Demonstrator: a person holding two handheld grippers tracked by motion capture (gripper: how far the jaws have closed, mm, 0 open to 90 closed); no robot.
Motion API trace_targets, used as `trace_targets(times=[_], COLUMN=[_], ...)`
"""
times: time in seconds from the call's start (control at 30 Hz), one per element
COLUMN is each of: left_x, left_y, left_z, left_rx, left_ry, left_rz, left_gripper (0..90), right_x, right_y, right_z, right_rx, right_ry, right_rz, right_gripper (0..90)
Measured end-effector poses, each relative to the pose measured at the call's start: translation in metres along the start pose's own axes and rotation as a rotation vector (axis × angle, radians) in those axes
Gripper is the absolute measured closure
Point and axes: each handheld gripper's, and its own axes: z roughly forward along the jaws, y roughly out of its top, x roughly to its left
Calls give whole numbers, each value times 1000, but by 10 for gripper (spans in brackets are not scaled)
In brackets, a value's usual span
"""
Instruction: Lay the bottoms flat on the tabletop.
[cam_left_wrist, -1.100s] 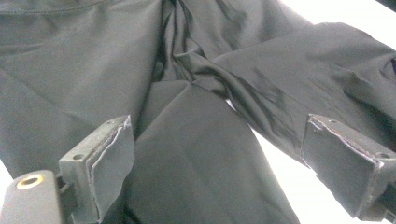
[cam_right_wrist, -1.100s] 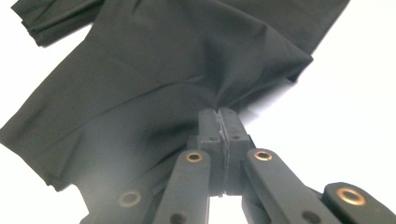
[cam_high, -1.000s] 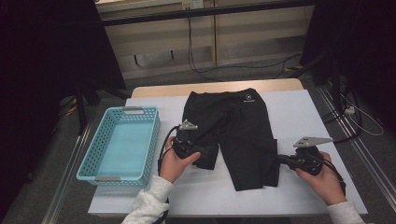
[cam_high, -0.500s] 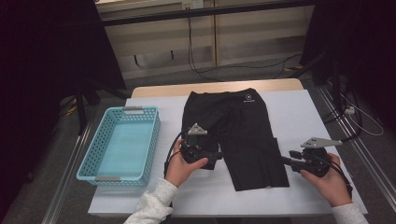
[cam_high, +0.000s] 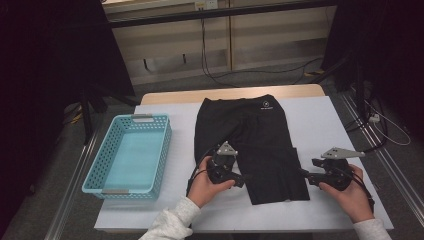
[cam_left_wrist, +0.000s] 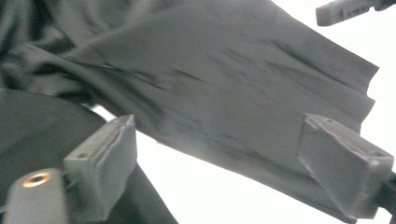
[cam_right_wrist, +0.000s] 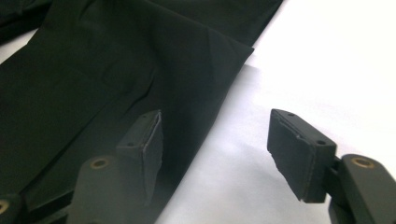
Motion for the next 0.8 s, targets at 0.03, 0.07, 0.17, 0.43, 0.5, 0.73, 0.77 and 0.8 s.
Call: trace_targets(times=[0.03,0.07,0.17,0.43,0.5,0.73,0.77,0.8], left_x=[0,0,-3,-3,-3,-5,-5,-5], left_y=[-1,-2,-3,-3,-2,-1,-1,-1], left_z=[2,5,9,16,16,13,13,13], left_rx=[6,21,32,47,57,95,98,95], left_ry=[13,13,11,85,77,38,31,23], left_rz=[9,12,24,23,15,-14,-24,-39], left_gripper=[184,184,243,404,470,686,709,730], right_x=[0,0,0,2,2,5,5,4], right_y=[0,0,0,1,2,-3,-2,-2], right_z=[0,0,0,7,8,15,15,14], right_rx=[-2,-4,-6,0,2,40,46,52], right_ry=[-1,-3,-11,-25,-14,4,11,20], right_rz=[2,2,0,-6,-3,2,6,15], right_gripper=[353,353,352,422,477,630,658,685])
